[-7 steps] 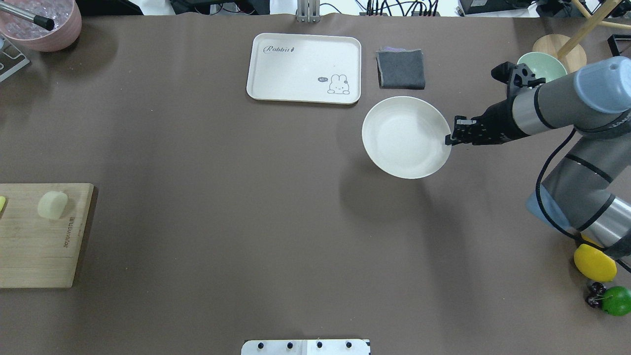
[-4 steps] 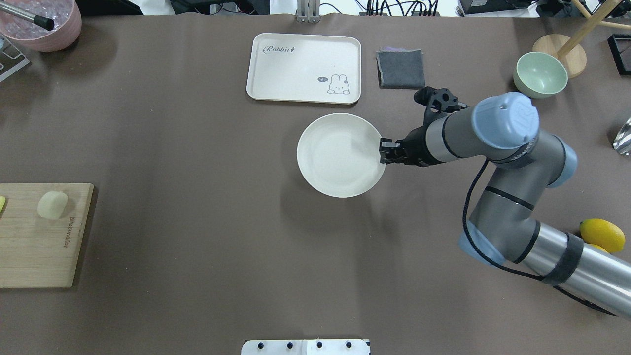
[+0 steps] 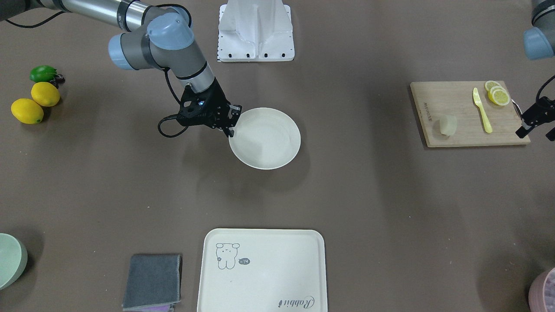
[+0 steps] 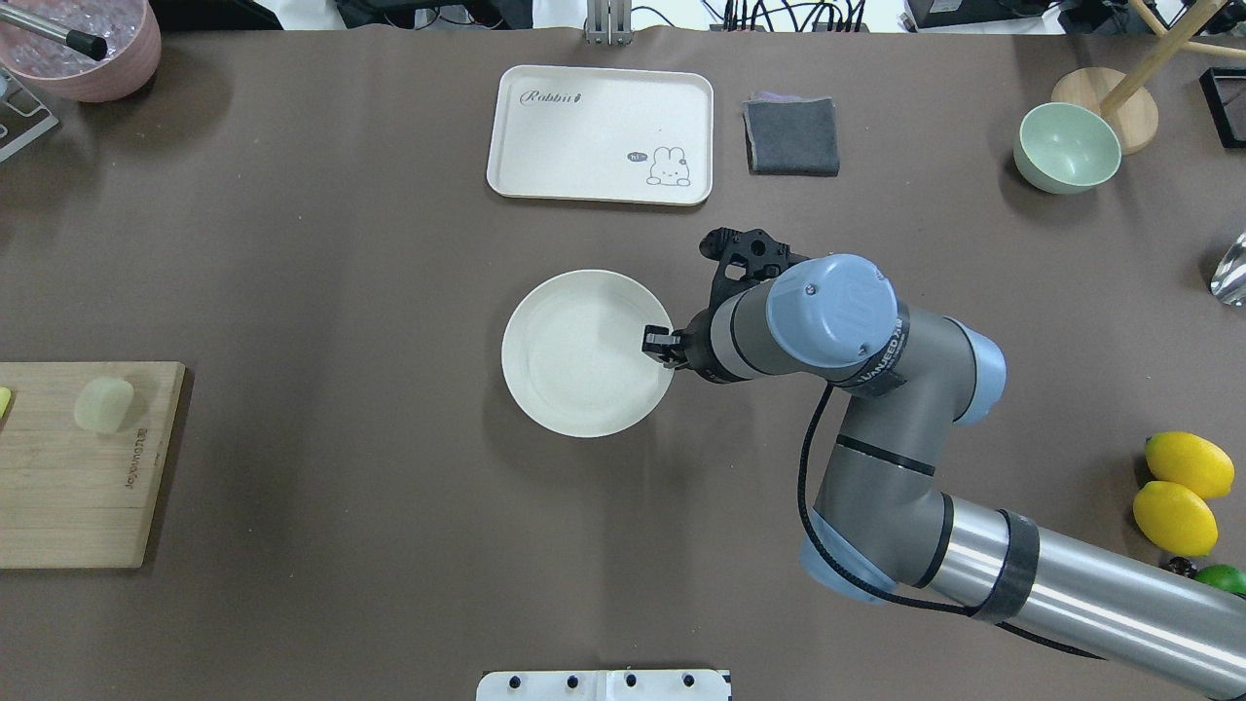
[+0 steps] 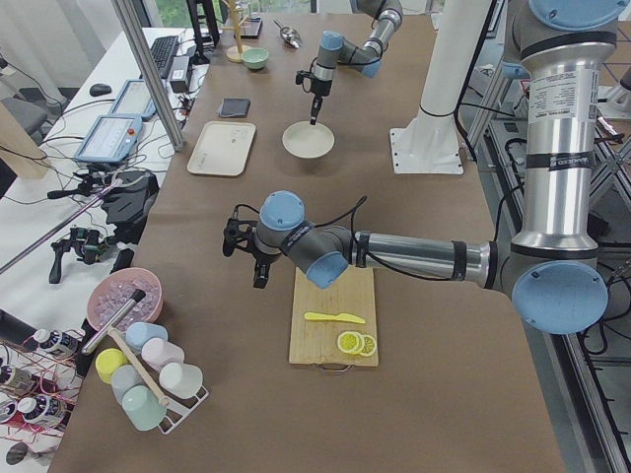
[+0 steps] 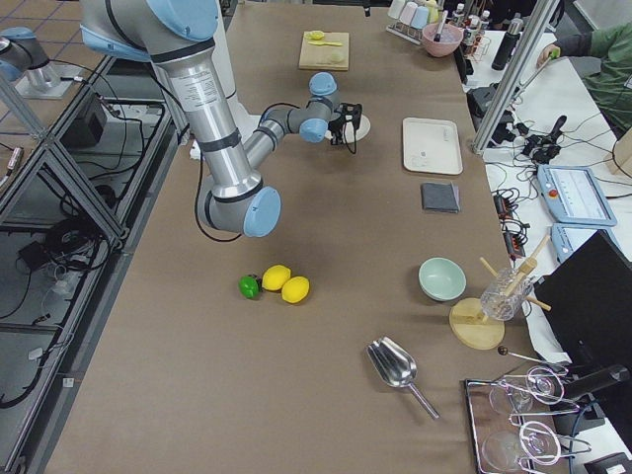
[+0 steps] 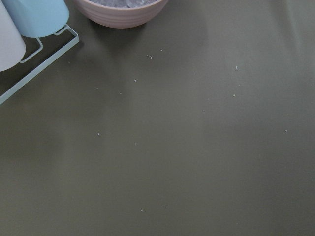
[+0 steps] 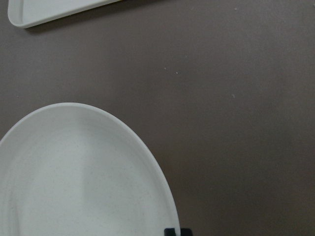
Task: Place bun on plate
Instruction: 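Slide the white plate with the right gripper toward the table center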
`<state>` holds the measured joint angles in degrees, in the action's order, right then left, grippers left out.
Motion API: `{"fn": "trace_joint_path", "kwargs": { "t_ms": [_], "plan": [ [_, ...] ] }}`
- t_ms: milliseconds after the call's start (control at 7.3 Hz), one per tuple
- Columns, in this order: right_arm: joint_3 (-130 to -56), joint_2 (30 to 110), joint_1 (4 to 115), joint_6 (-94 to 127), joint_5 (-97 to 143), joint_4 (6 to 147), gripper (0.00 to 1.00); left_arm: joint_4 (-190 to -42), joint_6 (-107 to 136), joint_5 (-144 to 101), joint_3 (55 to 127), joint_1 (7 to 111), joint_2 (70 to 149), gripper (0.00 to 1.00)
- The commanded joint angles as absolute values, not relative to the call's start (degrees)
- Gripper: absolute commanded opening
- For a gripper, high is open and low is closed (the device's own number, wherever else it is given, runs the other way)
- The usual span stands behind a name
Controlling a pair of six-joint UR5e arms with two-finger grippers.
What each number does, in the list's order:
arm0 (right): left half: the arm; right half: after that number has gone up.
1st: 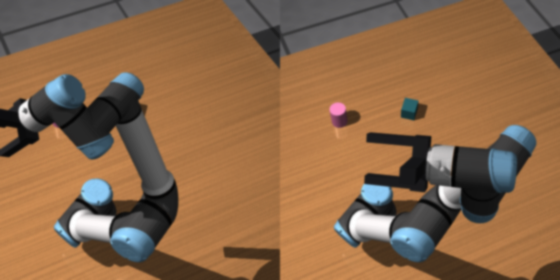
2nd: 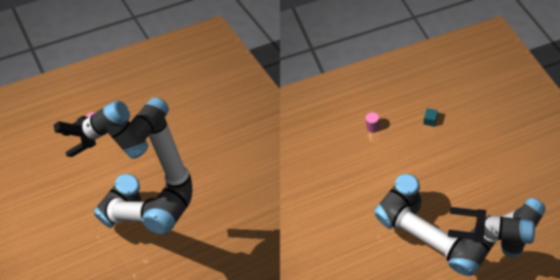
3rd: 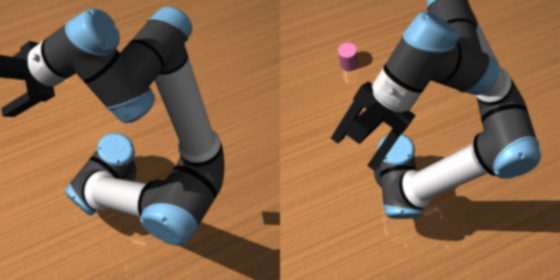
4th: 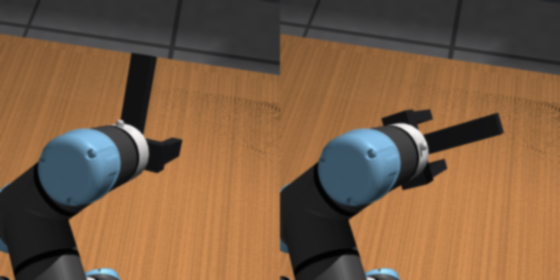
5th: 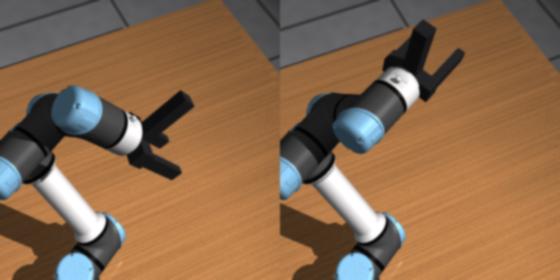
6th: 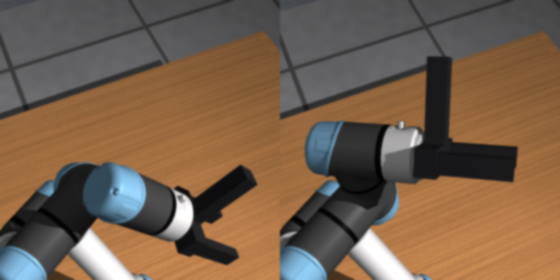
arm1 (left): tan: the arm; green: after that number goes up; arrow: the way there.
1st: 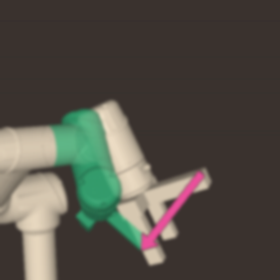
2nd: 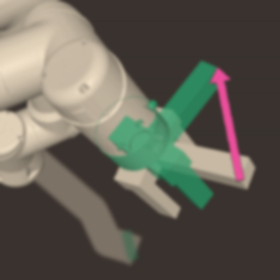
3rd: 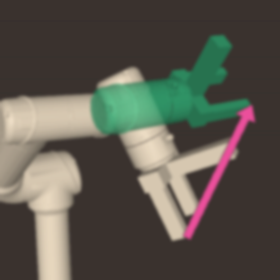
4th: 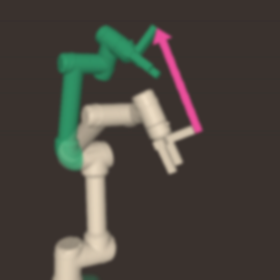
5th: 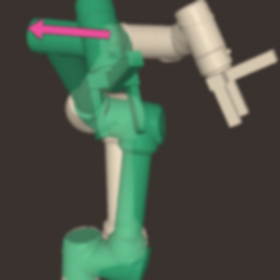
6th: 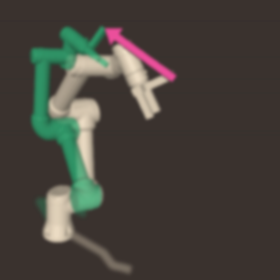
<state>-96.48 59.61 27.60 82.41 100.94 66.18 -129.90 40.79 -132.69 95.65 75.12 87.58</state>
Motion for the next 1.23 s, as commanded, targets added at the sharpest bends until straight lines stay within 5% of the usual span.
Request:
{"fn": "trace_joint_path", "kwargs": {
  "t_ms": [0, 274, 548, 685, 1096],
  "plan": [
    [-94.49, 59.41, 26.2, 82.44, 100.28, 65.83, 0.0, -131.92, 47.25, -129.66, 98.42, 70.43, 87.02, 0.98],
    [-94.31, 59.33, 26.1, 82.53, 100.37, 65.65, 0.04, -131.92, 51.75, -127.62, 101.59, 66.46, 86.13, 0.98],
    [-94.31, 59.41, 25.93, 82.62, 100.37, 65.65, 0.38, -131.92, 53.43, -125.26, 105.19, 63.21, 82.9, 0.98],
    [-94.39, 59.33, 25.41, 82.62, 100.2, 65.57, 0.98, -131.92, 54.13, -125.07, 106.16, 62.24, 81.84, 0.98],
    [-96.14, 59.5, 27.76, 82.44, 101.15, 66.09, 1.0, -132.1, 56.87, -115.76, 110.39, 52.13, 76.21, 0.98]
  ]
}}
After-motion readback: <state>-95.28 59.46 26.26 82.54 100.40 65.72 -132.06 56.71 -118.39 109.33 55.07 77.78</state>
